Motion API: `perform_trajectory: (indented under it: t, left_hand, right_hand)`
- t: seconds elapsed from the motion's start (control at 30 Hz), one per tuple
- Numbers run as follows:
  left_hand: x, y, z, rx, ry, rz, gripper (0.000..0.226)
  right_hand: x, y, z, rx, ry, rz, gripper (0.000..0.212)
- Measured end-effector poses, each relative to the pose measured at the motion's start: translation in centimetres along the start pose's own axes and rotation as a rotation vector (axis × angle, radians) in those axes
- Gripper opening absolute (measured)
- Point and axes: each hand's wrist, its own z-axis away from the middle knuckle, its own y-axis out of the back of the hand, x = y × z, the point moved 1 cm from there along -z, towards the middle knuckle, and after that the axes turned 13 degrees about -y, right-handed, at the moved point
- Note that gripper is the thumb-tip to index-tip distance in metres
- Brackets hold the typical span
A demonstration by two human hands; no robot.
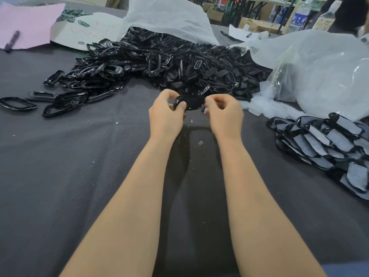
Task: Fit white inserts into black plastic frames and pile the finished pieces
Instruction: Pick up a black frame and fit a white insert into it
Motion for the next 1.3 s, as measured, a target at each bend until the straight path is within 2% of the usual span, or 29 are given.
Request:
perform_trajectory:
  t: [0.13,0.23,0.33,0.47,0.6,0.7,0.83,0.9,0.97,1.1,1.3]
  left_hand:
    - [-0.2,0.3,-0.1,0.090,0.059,0.147,0.025]
    - [-0.1,0.2,-0.1,0.131,0.062,0.181,0.024]
    - [-0.3,0.2,-0.3,0.139,0.058,0.174,0.022]
    - [-0.4,0.0,-0.4,0.139,0.053,0.171,0.021]
    - [-0.4,0.0,-0.3,0.134,0.054,0.169,0.024]
    - [-0.4,0.0,-0.3,0.128,0.059,0.174,0.023]
    - [-0.5,-0.1,-0.4,0.127,0.059,0.174,0.022]
    - [-0.5,-0.2,-0.4,0.129,0.060,0.173,0.021]
    - [-0.5,-0.2,-0.4,0.128,0.063,0.161,0.023]
    - [-0.4,-0.2,-0.4,0.131,0.060,0.159,0.023]
    - [-0.3,-0.2,-0.3,0.118,0.067,0.146,0.022]
  right_hand:
    - [0.8,2.6,-1.3,0.226,-0.058,0.103,0.023]
    - [1.6,2.2,-1.6,0.191,-0.082,0.326,0.025]
    - [1.5,1.0,-1.3,0.163,-0.095,0.540,0.038]
    - [1.2,-0.6,-1.1,0.127,0.002,0.663,0.041]
    - [1.2,-1.0,-1.4,0.130,0.028,0.678,0.027]
    - [1.2,-0.8,-1.6,0.155,0.057,0.561,0.021]
    - [0.8,-0.4,-1.3,0.108,0.008,0.121,0.011]
    - [0.3,0.1,-1.3,0.051,-0.088,-0.152,0.011]
    - [0.1,0.3,-1.3,-0.067,-0.182,-0.366,0.022]
    - [0.0,0.4,-0.9,-0.235,-0.322,-0.521,0.027]
    - [0.1,1.4,-1.0,-0.276,-0.641,-0.921,0.020]
